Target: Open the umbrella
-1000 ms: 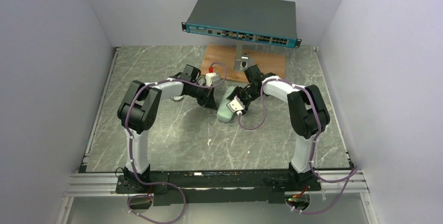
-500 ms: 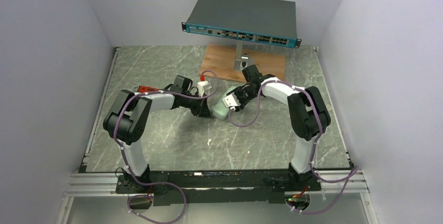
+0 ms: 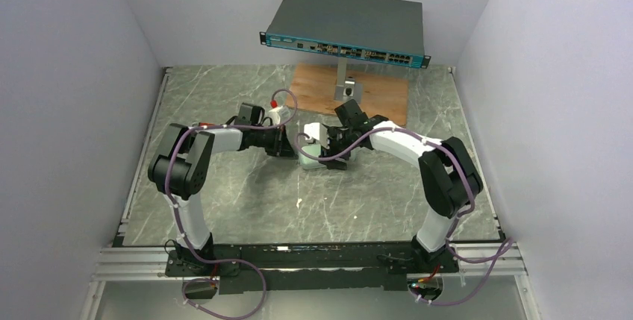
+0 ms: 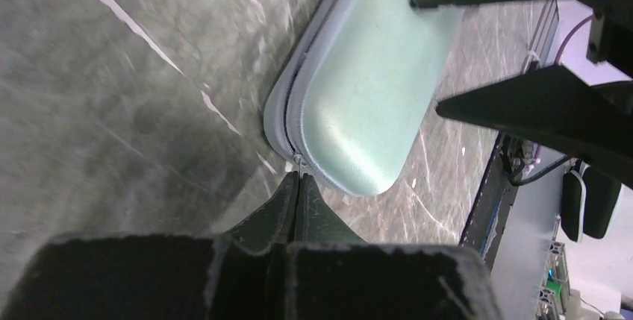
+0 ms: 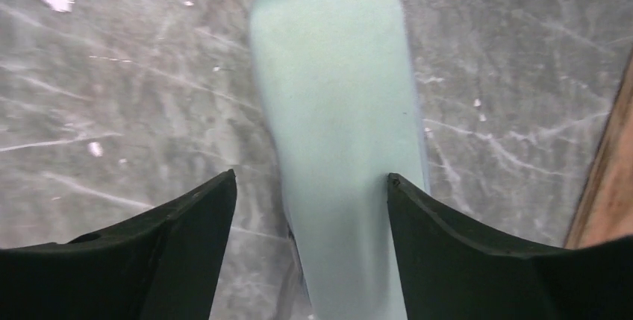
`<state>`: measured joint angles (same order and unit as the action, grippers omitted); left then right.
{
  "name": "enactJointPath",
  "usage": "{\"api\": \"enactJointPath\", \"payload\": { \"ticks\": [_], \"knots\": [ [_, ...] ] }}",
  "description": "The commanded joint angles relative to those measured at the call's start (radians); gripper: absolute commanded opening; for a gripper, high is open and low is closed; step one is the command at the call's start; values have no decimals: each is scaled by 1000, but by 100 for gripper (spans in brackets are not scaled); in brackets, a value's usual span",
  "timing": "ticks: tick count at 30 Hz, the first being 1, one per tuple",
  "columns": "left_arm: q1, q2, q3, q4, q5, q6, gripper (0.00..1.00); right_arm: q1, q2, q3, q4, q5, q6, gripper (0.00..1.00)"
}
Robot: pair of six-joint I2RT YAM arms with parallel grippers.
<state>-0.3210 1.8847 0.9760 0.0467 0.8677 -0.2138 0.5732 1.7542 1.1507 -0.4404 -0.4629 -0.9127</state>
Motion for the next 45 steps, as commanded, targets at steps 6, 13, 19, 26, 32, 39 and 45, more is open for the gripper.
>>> {"api": "enactJointPath", "payload": {
  "ticks": [6, 13, 19, 26, 32, 39, 45],
  "knots": [
    [13, 58, 178, -110, 63, 156, 0, -62, -14, 58, -211, -55, 32, 84],
    [13, 120, 273, -182, 49, 202, 0, -61, 92, 180, -210, -72, 65, 89],
    [18, 108, 257, -173, 58, 221, 0, -81, 182, 240, -263, -49, 76, 69],
    [23, 35, 132, -127, 81, 168, 0, -105, 170, 156, -216, -31, 157, 35],
    [9, -47, 1, 18, 82, 67, 0, -104, 177, 111, -154, -25, 318, 0],
    [-45, -73, -68, 168, 46, -77, 0, -104, 157, 92, -42, -38, 577, 0],
    [-31, -2, -1, 209, -46, -157, 0, -86, 128, 86, 10, -116, 711, 14]
  ]
}}
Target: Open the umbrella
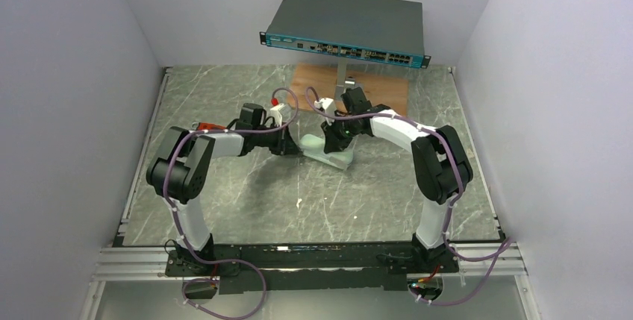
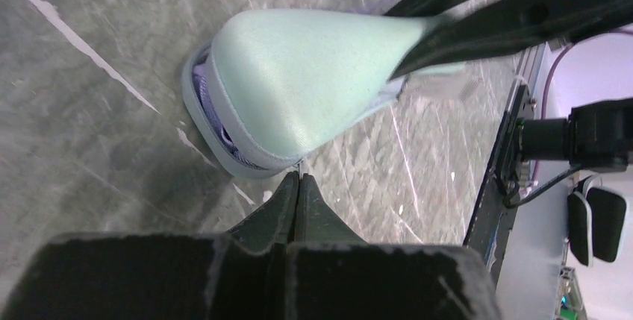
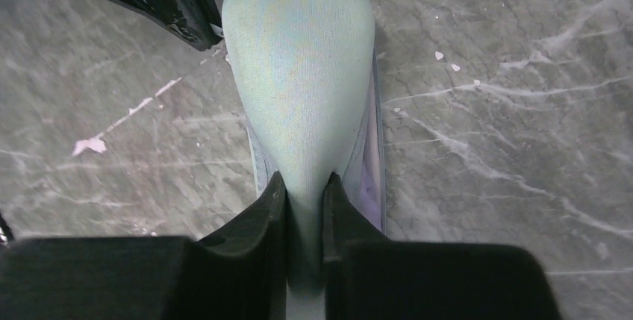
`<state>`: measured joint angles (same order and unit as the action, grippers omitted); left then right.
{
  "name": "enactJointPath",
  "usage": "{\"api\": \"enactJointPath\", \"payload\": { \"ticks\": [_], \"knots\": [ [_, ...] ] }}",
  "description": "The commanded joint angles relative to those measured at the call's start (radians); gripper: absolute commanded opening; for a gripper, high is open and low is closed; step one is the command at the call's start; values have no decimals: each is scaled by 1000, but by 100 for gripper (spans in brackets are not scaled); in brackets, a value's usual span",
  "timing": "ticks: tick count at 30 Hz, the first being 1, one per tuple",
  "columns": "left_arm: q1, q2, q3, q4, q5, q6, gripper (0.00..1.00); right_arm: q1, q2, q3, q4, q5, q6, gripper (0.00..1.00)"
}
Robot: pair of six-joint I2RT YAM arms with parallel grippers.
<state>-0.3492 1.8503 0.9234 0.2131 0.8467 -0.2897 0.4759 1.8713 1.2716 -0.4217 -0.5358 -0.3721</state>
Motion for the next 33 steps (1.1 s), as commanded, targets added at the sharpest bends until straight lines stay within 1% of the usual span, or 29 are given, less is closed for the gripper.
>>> {"api": "enactJointPath", "payload": {
  "ticks": [1, 2, 3, 4, 6, 9, 11, 12, 14, 15, 17, 20, 23, 29, 33],
  "knots": [
    [4, 44, 65, 39, -28, -82, 0, 10, 10, -28, -34, -70, 159, 23],
    [13, 51, 77, 29, -30, -76, 0, 3, 4, -27, -61, -89, 137, 33],
    [20, 58, 89, 9, -35, -59, 0, -4, -6, -29, -87, -99, 113, 41],
    [27, 62, 101, -12, -41, -37, 0, -17, -17, -35, -115, -111, 88, 45],
    [39, 68, 122, -50, -50, 7, 0, -39, -33, -39, -167, -127, 51, 46],
    [44, 72, 139, -75, -46, 60, 0, -52, -30, -36, -206, -133, 39, 45],
    [36, 66, 138, -64, -18, 81, 0, -53, -11, -37, -196, -151, 63, 42],
    [28, 56, 130, -58, -16, 91, 0, -52, 3, -35, -186, -161, 87, 38],
    [8, 25, 101, -33, -9, 114, 0, -53, 37, -24, -168, -174, 138, 25],
    [-8, 5, 84, -23, -19, 125, 0, -52, 52, -18, -159, -174, 161, 15],
    [-34, -31, 41, 5, -42, 134, 0, -52, 67, -19, -130, -167, 202, 1],
    [-72, -63, -17, 65, -87, 111, 0, -53, 60, -40, -69, -156, 254, 0],
    [-110, -69, -38, 102, -121, 71, 0, -51, 57, -50, -16, -148, 320, 0],
    [-170, -44, -20, 155, -146, 17, 0, -32, 48, -56, 57, -130, 397, 0],
    [-204, -27, -7, 197, -133, -18, 0, -28, 46, -62, 98, -105, 446, 0]
  ]
}}
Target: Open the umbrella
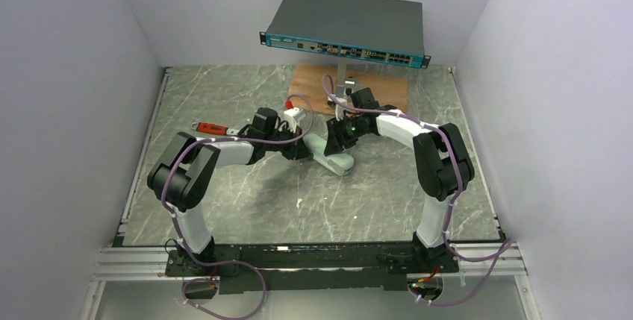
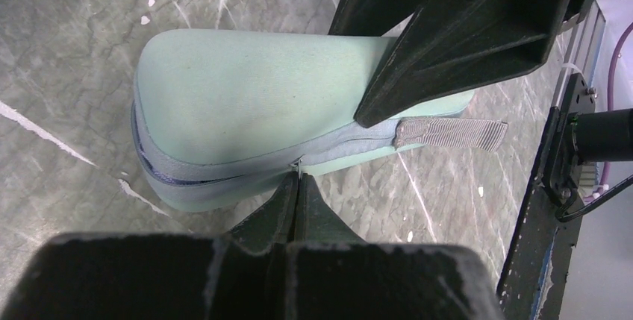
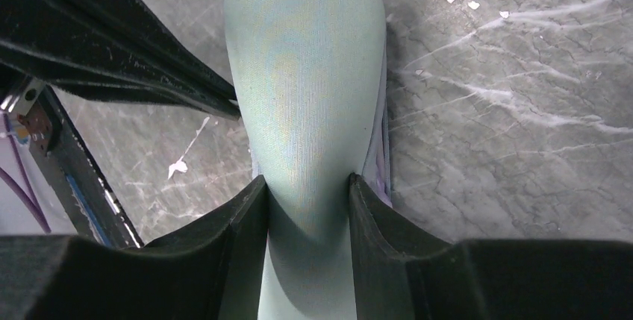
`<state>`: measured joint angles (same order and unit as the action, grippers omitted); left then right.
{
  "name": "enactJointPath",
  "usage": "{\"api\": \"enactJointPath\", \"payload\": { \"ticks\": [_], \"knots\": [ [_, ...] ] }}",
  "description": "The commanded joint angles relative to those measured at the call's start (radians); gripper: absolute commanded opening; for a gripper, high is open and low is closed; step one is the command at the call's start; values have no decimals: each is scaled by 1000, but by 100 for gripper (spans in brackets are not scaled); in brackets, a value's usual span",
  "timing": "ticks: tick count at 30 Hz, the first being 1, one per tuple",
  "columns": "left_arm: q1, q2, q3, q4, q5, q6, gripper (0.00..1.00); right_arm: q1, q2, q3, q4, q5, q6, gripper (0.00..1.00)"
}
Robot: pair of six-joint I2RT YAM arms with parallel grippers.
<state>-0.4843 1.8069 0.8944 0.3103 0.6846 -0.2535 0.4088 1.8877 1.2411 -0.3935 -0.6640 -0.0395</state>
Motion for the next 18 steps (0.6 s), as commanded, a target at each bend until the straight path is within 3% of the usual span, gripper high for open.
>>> {"api": "enactJointPath", "payload": {
  "ticks": [1, 18],
  "knots": [
    [-77, 18, 20, 111, 30, -59, 0, 39, 29, -32, 78, 30, 121, 0],
    [-169, -17, -16, 160, 89, -51, 0, 48, -59, -97, 188, 139, 166, 0]
  ]
}}
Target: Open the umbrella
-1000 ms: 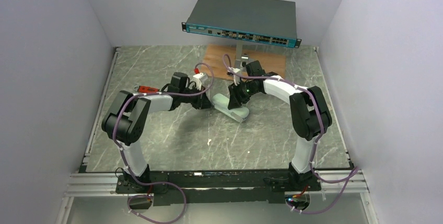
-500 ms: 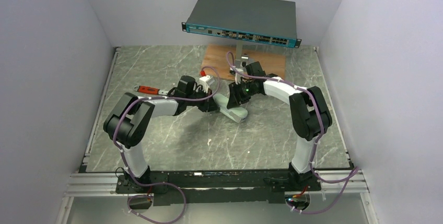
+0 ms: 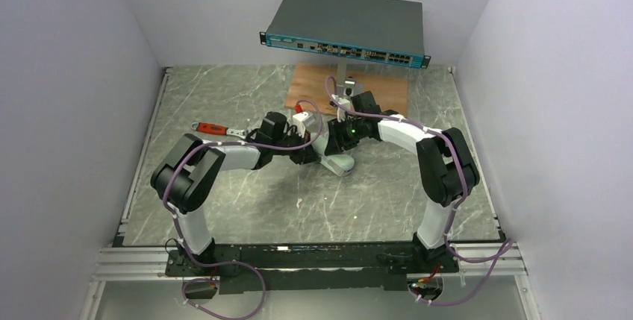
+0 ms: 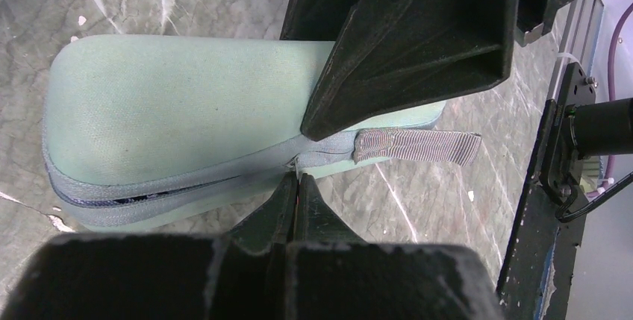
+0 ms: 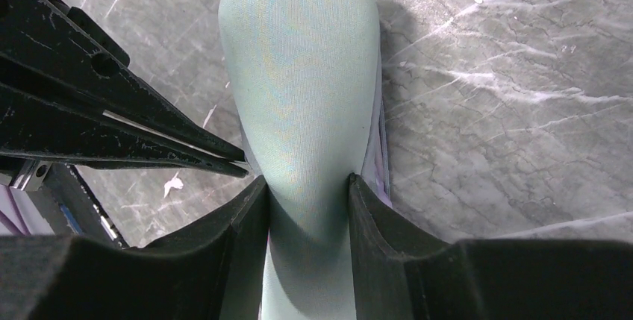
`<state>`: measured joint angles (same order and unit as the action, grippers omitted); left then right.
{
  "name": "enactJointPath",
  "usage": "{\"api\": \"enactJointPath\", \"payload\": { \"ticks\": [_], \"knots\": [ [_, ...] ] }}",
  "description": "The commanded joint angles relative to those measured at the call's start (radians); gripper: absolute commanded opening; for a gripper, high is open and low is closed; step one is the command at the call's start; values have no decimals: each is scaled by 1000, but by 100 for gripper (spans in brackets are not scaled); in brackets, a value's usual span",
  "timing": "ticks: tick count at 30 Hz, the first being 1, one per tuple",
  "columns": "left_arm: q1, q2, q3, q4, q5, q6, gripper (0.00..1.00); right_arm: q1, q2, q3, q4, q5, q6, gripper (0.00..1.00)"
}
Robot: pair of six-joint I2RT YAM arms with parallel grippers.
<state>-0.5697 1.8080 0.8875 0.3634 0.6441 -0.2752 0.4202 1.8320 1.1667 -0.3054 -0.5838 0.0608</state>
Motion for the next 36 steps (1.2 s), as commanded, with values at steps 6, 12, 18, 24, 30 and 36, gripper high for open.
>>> {"api": "enactJointPath", "payload": {
  "ticks": [6, 12, 18, 24, 30, 36],
  "knots": [
    [-82, -51, -31, 77, 116, -6, 0, 37, -30, -28, 117, 75, 61, 0],
    [64, -161, -28, -71, 164, 35, 49, 42, -82, -17, 47, -11, -46, 19],
    [245, -254, 8, -353, 218, 193, 96, 98, -130, -30, -11, -52, -180, 47],
    [351, -368, -11, -465, 198, 282, 100, 139, -151, 1, -126, -144, -277, 69],
    [366, -427, 7, -558, 194, 449, 100, 161, -152, 49, -253, -182, -382, 73],
    [366, -472, -1, -574, 194, 554, 96, 125, -143, 66, -252, -92, -368, 31]
  ]
}}
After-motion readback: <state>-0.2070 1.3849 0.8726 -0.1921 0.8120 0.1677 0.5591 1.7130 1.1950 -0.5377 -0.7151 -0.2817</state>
